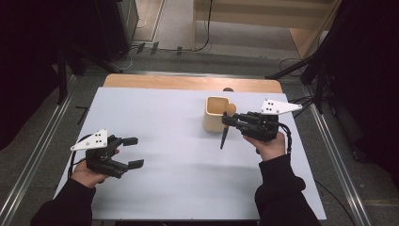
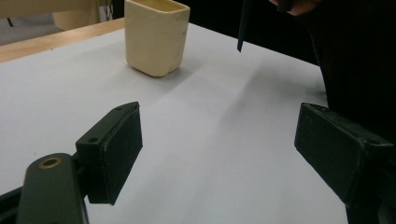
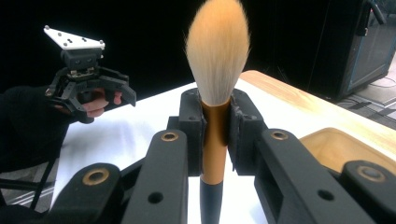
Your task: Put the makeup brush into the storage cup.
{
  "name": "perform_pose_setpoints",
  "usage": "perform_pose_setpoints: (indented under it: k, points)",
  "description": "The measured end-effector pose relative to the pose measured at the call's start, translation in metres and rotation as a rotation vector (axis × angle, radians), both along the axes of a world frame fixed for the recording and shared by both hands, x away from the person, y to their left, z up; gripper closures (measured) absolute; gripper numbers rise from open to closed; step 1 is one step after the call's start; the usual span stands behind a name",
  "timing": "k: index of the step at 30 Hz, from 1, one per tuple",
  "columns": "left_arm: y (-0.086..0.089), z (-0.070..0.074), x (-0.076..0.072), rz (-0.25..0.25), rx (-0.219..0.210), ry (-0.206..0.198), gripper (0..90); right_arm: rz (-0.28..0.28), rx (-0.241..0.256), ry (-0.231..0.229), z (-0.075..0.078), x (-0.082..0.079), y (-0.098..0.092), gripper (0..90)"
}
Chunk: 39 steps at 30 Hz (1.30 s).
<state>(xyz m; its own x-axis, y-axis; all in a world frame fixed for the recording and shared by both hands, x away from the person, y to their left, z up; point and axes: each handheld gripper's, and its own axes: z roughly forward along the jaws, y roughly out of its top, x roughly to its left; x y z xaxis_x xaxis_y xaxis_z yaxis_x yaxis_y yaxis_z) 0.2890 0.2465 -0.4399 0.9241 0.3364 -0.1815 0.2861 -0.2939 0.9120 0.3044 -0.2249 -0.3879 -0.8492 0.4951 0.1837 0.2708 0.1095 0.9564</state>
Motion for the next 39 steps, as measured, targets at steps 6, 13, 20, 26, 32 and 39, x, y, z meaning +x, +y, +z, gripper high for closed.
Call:
perform_pose_setpoints:
  k: [6, 13, 20, 26, 32, 39]
  points:
    - [0.000, 0.000, 0.000, 0.000, -0.002, 0.005, 16.0, -0.009, -0.012, 0.008, 0.007, 0.008, 0.001, 79.1]
    - [0.002, 0.000, 0.001, 0.008, -0.011, 0.019, 16.0, -0.023, -0.018, 0.003, 0.019, 0.018, 0.003, 79.1]
    - [0.001, 0.000, 0.001, 0.003, -0.006, 0.017, 16.0, -0.039, -0.016, -0.002, 0.029, 0.024, 0.001, 79.1]
    - [0.001, 0.000, 0.001, 0.004, -0.005, 0.020, 16.0, -0.048, -0.011, -0.006, 0.037, 0.027, 0.001, 79.1]
    - [0.001, -0.001, 0.001, 0.003, 0.005, 0.025, 16.0, -0.054, -0.021, -0.007, 0.043, 0.032, 0.002, 79.1]
    - [0.001, -0.001, 0.001, 0.001, -0.005, 0.025, 16.0, -0.063, -0.022, -0.014, 0.053, 0.040, 0.004, 79.1]
